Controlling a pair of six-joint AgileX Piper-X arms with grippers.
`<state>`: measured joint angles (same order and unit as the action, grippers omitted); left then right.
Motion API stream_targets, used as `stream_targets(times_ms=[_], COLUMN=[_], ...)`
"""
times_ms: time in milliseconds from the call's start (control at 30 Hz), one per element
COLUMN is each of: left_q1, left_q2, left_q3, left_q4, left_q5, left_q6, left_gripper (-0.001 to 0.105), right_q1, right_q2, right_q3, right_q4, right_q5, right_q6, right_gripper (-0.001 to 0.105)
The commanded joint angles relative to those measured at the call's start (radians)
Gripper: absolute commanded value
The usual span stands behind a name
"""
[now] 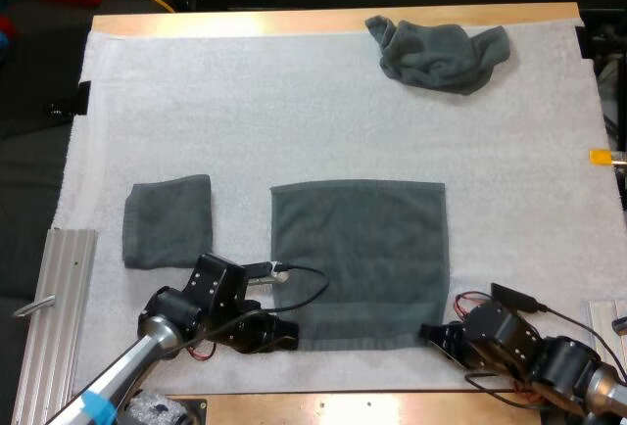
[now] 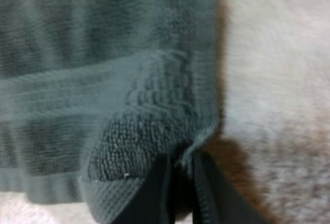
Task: Pick towel from pile, fold and stack
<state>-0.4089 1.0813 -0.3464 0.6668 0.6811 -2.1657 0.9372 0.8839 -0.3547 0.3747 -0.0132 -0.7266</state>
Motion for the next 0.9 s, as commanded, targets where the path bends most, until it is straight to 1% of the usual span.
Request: stream_targets(times_ms=[0, 167, 300, 433, 500, 600, 767, 867], left_q1=[-0.006, -0.006, -0.006, -0.006, -0.006, -0.013, -0.086, -0.132], left_q2=[-0.021, -0.062, -0.079, -0.099, -0.109, -0.128, -0.152, -0.154], left_q3=[-0.014, -0.043, -0.07, -0.093, -0.097, -0.098, -0.104, -0.104], left_q4=[0.03, 0.096, 0.143, 0.208, 0.252, 0.294, 0.361, 0.371], left_q5=[0.029, 0.027, 0.027, 0.01, -0.011, -0.007, -0.019, -0.02], left_q6=[0.009, 0.02, 0.022, 0.041, 0.06, 0.063, 0.063, 0.061], left_gripper=[0.006, 0.006, 0.006, 0.006, 0.006, 0.006, 0.006, 0.006], right_q1=[-0.004, -0.004, 0.015, 0.065, 0.093, 0.132, 0.182, 0.186], right_q2=[0.004, 0.006, 0.006, 0.006, 0.006, 0.006, 0.006, 0.006], right_q3=[-0.026, -0.125, -0.174, -0.204, -0.218, -0.247, -0.299, -0.33], right_q4=[0.028, 0.174, 0.23, 0.267, 0.303, 0.368, 0.44, 0.477], right_q5=[-0.007, 0.037, 0.033, 0.037, 0.056, 0.091, 0.107, 0.105], right_q6=[-0.028, -0.12, -0.16, -0.161, -0.161, -0.161, -0.161, -0.159], right_gripper=[0.001, 0.001, 0.001, 0.001, 0.001, 0.001, 0.001, 0.001])
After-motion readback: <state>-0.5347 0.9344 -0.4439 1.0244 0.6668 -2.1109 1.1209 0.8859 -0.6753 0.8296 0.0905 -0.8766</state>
